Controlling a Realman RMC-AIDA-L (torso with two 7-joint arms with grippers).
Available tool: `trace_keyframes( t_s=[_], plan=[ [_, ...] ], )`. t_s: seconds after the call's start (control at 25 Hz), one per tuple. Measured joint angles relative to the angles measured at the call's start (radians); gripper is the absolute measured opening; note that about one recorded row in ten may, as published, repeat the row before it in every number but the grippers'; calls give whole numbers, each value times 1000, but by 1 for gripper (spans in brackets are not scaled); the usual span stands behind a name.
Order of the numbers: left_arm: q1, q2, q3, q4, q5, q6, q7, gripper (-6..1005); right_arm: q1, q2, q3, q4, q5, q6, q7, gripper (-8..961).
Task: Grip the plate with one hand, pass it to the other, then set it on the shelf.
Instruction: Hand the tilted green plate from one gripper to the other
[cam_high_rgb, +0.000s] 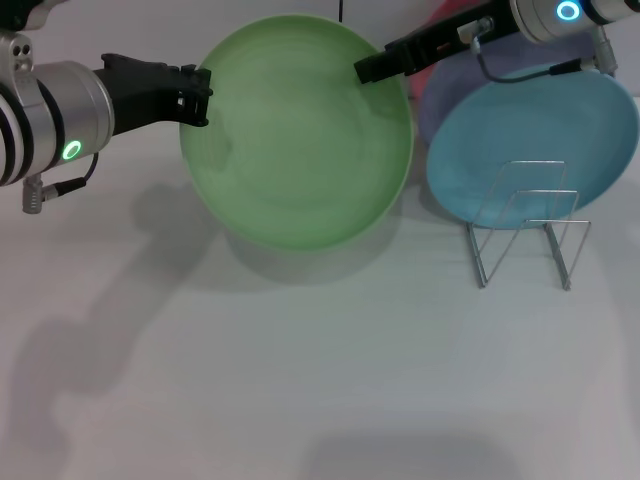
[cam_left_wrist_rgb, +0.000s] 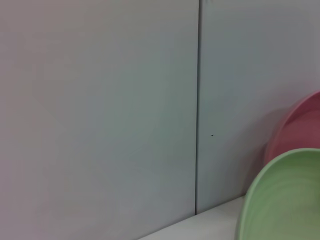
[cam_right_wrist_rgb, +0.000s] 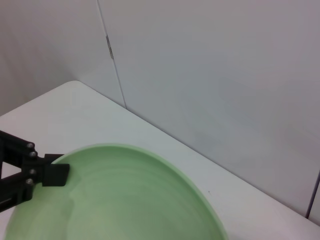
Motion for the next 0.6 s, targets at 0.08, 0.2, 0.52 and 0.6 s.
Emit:
trace_keyframes(
  t_s=[0.08,0.2,0.52,0.6],
  plan=[
    [0,0,0,-1,-1,0,0,153,0,0,-1,3,-1,3,0,516],
    [0,0,-1,0,-8,-1,1,156,8,0,-7,30,-3,8,-8,496],
    [3,0,-16,6,-70,-2,52,165,21,-1,-11,44,-5,17,-11,443],
    [4,0,-19,7,-74,-2,53,167,25,-2,-12,45,-7,17,-7,430]
  ],
)
